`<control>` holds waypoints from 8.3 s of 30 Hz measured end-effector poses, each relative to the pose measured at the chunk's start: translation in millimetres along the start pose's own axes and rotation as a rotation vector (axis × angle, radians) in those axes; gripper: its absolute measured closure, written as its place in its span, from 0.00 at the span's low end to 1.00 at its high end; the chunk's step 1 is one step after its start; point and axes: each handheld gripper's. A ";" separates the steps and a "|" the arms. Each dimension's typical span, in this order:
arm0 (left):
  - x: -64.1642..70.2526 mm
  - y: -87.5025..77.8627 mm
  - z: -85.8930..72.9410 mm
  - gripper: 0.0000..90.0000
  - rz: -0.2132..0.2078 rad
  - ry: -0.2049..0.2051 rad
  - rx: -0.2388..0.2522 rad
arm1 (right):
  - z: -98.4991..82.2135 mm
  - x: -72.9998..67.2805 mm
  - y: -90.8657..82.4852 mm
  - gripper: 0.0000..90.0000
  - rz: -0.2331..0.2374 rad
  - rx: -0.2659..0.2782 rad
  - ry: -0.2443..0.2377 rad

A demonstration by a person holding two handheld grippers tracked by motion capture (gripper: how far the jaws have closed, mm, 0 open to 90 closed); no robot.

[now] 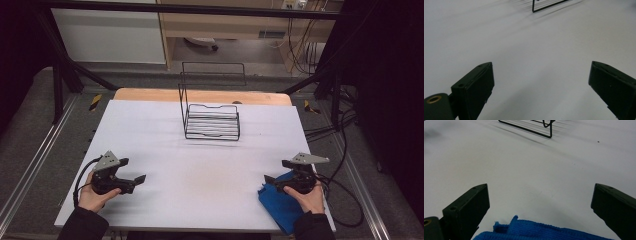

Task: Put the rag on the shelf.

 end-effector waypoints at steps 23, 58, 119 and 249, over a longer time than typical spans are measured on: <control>3.8 -0.5 -3.0 0.07 0.005 0.006 -0.010 | -7.1 -35.8 -1.9 0.33 0.019 -0.120 -0.073; 2.8 -1.6 -3.9 0.09 0.011 -0.010 -0.010 | -23.3 -55.9 7.8 0.95 -0.137 -0.226 -0.170; 3.3 -0.5 -3.9 0.10 0.009 -0.013 -0.015 | -26.4 -84.9 11.4 0.67 0.023 -0.174 -0.221; 6.9 10.5 -0.7 0.07 -0.009 -0.069 -0.021 | 38.7 -47.0 78.6 0.81 -0.042 -0.087 -0.017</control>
Point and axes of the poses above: each handheld gripper's, and its own axes: y roughly forward along the jaws, z roughly out of its top, x roughly to its right, and after that the axes turned 11 degrees about -z, right-handed
